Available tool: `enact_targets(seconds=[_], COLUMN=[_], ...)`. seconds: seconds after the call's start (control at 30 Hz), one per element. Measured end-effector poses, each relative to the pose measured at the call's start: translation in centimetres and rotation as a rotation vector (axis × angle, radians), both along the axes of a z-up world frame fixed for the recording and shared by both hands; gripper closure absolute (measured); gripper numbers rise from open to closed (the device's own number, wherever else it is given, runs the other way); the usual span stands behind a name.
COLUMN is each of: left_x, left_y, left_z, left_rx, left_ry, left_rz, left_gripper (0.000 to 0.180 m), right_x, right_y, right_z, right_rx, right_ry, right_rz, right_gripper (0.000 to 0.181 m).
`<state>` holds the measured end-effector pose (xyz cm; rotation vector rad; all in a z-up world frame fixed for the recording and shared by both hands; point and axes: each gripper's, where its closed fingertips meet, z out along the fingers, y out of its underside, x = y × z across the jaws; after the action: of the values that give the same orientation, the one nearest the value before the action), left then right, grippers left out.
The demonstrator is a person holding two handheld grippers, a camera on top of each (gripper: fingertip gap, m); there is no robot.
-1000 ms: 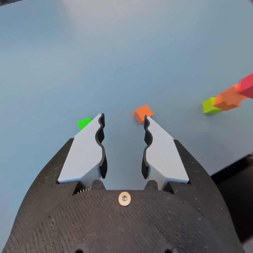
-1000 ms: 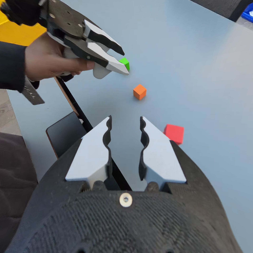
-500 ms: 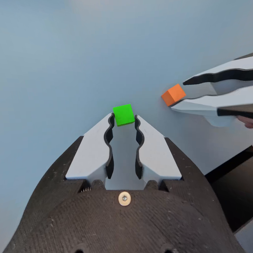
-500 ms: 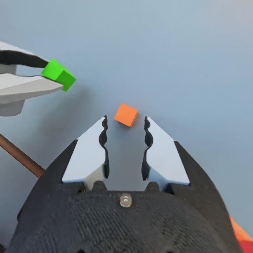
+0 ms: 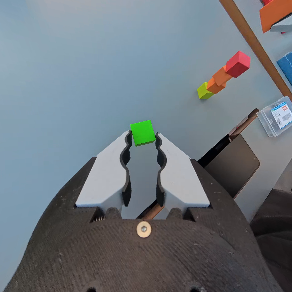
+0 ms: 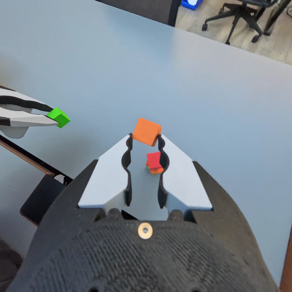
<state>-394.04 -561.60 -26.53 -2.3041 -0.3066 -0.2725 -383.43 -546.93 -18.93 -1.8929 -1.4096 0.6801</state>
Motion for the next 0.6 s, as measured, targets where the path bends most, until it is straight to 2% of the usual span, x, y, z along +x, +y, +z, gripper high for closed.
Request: enact_targets(seconds=[0.13,0.37,0.47,0.6], left_x=[2.5,8.4,10.6,12.9], left_y=[4.0,10.2,11.9,13.8], left_z=[2.2,7.3,8.3,8.7], left_rx=[0.055,0.152,0.161,0.159], left_ry=[0.011,0.029,0.048,0.052], left_rz=[-0.065,-0.182,-0.231,-0.281], left_gripper=[0.153,0.153,0.153,0.153], right_x=[3.6,3.4,3.5,4.8], right_y=[2.2,0.6,0.7,1.0], right_z=[-2.1,-3.9,-4.8,-3.9], right_rx=[-0.145,-0.136,-0.137,-0.113], right_ry=[-0.071,-0.148,-0.173,-0.153], right_rz=[-0.02,0.128,0.148,0.167], right_gripper=[0.15,0.149,0.136,0.132])
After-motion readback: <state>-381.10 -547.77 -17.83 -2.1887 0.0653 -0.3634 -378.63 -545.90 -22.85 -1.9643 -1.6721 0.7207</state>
